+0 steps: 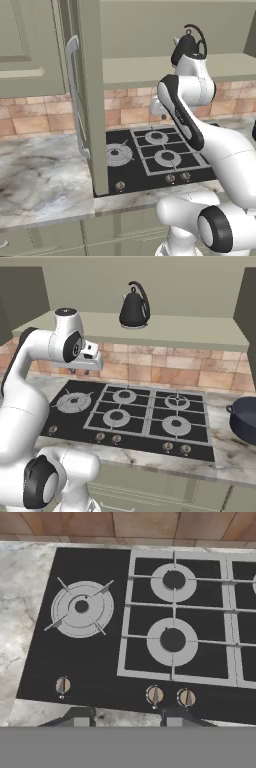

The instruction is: Pick the kettle from the cabinet and place it on a stove burner. Then pick the pot from the counter and place it on another stove burner. Finally, turn both burners on.

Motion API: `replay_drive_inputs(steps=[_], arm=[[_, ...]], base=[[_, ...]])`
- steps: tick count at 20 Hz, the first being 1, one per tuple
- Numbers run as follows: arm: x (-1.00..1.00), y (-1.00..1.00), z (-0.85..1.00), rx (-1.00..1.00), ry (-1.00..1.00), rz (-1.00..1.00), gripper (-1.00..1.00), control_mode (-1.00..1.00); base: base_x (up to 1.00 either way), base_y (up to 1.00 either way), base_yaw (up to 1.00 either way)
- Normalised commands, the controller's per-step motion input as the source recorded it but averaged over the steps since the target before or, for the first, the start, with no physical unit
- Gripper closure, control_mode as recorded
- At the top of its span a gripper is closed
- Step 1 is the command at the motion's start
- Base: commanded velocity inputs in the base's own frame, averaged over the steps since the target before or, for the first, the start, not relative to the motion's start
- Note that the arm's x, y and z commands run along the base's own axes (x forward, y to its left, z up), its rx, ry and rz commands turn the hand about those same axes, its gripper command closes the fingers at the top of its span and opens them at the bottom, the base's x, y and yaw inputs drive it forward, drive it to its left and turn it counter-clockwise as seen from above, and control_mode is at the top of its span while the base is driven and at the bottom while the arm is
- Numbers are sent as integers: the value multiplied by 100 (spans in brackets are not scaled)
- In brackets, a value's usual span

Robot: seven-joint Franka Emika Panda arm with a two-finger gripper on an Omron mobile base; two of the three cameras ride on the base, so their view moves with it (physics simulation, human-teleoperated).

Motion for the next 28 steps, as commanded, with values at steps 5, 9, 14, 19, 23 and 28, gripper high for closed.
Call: replay_drive_inputs(steps=[5, 9, 14, 19, 23, 28], arm=[[0, -1, 2, 0, -4, 0, -100, -100], [0, -11, 8, 0, -8, 0, -100, -100], [0, -20, 11, 0, -10, 0, -100, -100], [0, -25, 12, 0, -8, 0, -100, -100], [0, -24, 13, 0, -8, 0, -100, -100], [0, -23, 12, 0, -7, 0, -100, -100]], base=[[0, 0, 0], [0, 0, 0], [0, 0, 0], [0, 0, 0], [0, 0, 0], [0, 0, 0]])
